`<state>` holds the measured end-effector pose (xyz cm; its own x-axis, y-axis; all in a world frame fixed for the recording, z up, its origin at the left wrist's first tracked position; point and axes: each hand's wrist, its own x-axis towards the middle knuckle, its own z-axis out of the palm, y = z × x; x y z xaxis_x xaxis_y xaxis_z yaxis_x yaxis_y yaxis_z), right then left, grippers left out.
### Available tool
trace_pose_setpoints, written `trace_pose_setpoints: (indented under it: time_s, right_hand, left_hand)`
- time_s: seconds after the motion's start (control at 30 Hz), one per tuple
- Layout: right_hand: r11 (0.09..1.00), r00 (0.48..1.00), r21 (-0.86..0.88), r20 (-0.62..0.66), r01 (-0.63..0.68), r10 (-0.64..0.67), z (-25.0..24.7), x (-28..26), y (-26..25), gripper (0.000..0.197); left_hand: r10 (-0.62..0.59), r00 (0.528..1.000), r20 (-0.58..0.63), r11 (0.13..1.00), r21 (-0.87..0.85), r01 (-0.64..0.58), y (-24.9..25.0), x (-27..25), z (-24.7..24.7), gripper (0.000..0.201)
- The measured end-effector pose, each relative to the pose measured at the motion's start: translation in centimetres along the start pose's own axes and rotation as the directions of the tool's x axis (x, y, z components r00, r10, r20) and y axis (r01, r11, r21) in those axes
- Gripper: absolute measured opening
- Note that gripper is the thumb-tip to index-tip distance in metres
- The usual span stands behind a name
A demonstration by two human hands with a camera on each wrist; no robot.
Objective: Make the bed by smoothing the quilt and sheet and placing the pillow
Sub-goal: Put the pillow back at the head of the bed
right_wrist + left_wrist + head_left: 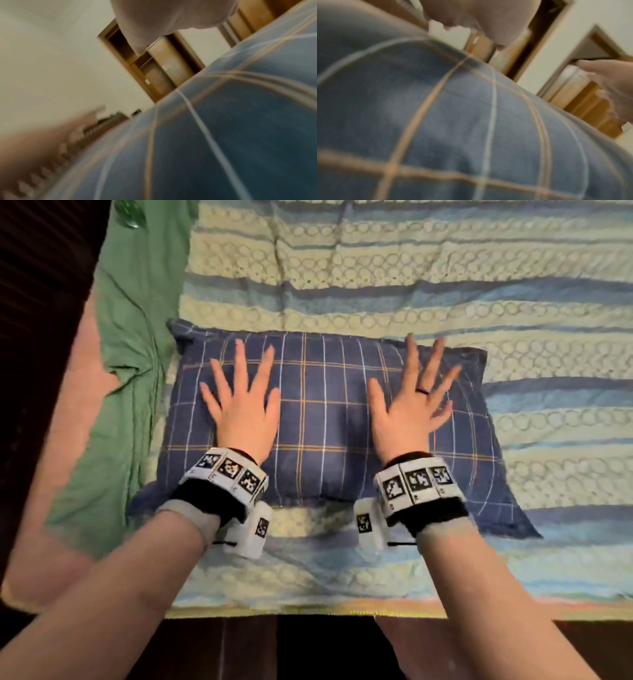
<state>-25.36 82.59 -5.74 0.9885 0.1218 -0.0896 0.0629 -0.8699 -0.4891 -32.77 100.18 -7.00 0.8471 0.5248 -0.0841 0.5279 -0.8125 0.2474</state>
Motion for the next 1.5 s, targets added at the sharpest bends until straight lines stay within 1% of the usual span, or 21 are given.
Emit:
trace_pose_setpoints:
  time_s: [0.07,0.13,0.17,0.2,0.27,0.33,0.4,0.47,0.53,0.6,0.63,0.7,0.77,0.8,0.83,0.9,1.0,1.07,1.17,1.37,1.5]
  right_hand:
    - [0.974,0.939,-0.225,0.331,-0.020,0.096,1.4,-2.2,1.0,0.064]
    - [0.945,0.783,-0.326,0.578,-0.038,0.231,1.4,-2.0,2.4,0.061]
    - [0.961,0.806,-0.266,0.552,-0.073,0.214,0.4,-0.7,1.9,0.055]
    - [0.982,0.880,-0.157,0.446,-0.106,0.166,-1.0,0.7,1.0,0.047]
    - [0.992,0.989,0.096,0.134,-0.079,0.066,-3.6,2.6,-1.3,0.041]
    - [0.982,0.992,0.154,-0.083,0.109,-0.097,-3.6,2.5,-2.7,0.050]
    - [0.963,0.958,-0.054,0.126,0.264,-0.256,-1.2,0.9,-1.3,0.053]
    - [0.914,0.881,-0.268,0.443,0.306,-0.165,1.2,-0.3,3.0,0.051]
    - [0.950,0.936,-0.282,0.351,0.135,-0.028,1.4,-0.1,6.0,0.054]
    - [0.965,0.966,-0.181,0.147,-0.187,0.215,0.5,0.4,5.6,0.062]
    - [0.967,0.969,-0.130,0.089,-0.220,0.233,0.1,0.6,4.3,0.066]
    - [0.987,0.992,-0.099,-0.002,0.123,-0.124,-0.2,0.4,1.8,0.064]
    - [0.813,0.830,-0.166,0.147,0.558,-0.539,0.6,0.0,0.6,0.057]
    - [0.755,0.779,-0.207,0.261,0.622,-0.570,1.1,-0.1,1.2,0.056]
    - [0.790,0.809,-0.238,0.347,0.565,-0.474,1.3,-0.1,2.5,0.056]
    - [0.928,0.924,-0.298,0.368,0.225,-0.106,1.0,0.9,5.3,0.058]
    - [0.964,0.973,-0.236,0.161,-0.125,0.165,-1.5,2.7,7.4,0.064]
    - [0.946,0.948,-0.111,0.058,-0.305,0.312,-2.9,3.6,8.1,0.067]
    - [0.877,0.870,0.010,0.135,-0.480,0.475,-3.3,3.8,9.2,0.074]
    - [0.849,0.815,-0.028,0.264,-0.528,0.516,-3.0,4.2,9.5,0.087]
    - [0.778,0.735,-0.022,0.311,-0.628,0.603,-2.4,4.3,11.0,0.105]
  left_hand:
    - [0.040,0.987,0.156,0.998,0.040,-0.047,0.3,-1.0,0.6,0.056]
    - [0.012,0.903,0.430,0.983,0.162,-0.091,-0.4,-2.5,1.6,0.056]
    - [-0.017,0.902,0.431,0.989,0.140,-0.048,-0.5,-2.1,1.5,0.057]
    - [-0.051,0.926,0.375,0.998,0.058,0.031,-0.2,-1.2,0.8,0.055]
    - [-0.095,0.985,0.146,0.982,-0.148,0.116,1.5,0.3,-1.6,0.051]
    - [-0.016,1.000,-0.010,0.984,-0.179,0.014,3.5,0.4,-2.4,0.052]
    - [0.102,0.984,0.148,0.994,-0.049,-0.096,4.1,-0.1,-1.3,0.055]
    - [-0.119,0.913,0.389,0.992,0.075,0.098,0.7,-0.2,0.0,0.055]
    - [-0.437,0.815,0.379,0.889,0.047,0.455,-4.0,0.5,-0.4,0.056]
    - [-0.574,0.771,0.274,0.804,0.015,0.594,-6.5,0.5,-2.0,0.057]
    - [-0.565,0.799,0.207,0.820,0.032,0.572,-6.4,0.4,-2.6,0.057]
    - [-0.362,0.930,0.060,0.932,0.037,0.360,-3.1,0.2,-3.0,0.060]
    - [-0.029,0.997,0.072,0.998,0.058,0.025,1.3,-0.2,-2.1,0.060]
    - [0.086,0.984,0.153,0.991,0.087,-0.100,2.8,-0.6,-1.0,0.058]
    - [0.102,0.959,0.264,0.984,0.112,-0.135,3.4,-0.9,0.2,0.056]
    - [-0.154,0.905,0.396,0.983,0.152,0.101,1.2,-0.5,1.1,0.055]
    - [-0.521,0.798,0.302,0.845,0.052,0.532,-4.8,-0.2,0.2,0.059]
    - [-0.601,0.753,0.267,0.780,-0.009,0.626,-7.6,-0.7,-0.5,0.062]
    - [-0.585,0.771,0.251,0.779,-0.090,0.621,-8.6,-1.5,-0.5,0.064]
    - [-0.620,0.749,0.232,0.677,-0.325,0.661,-8.0,-1.0,-0.3,0.069]
    - [-0.613,0.752,0.244,0.616,-0.448,0.648,-8.3,-0.1,-0.1,0.079]
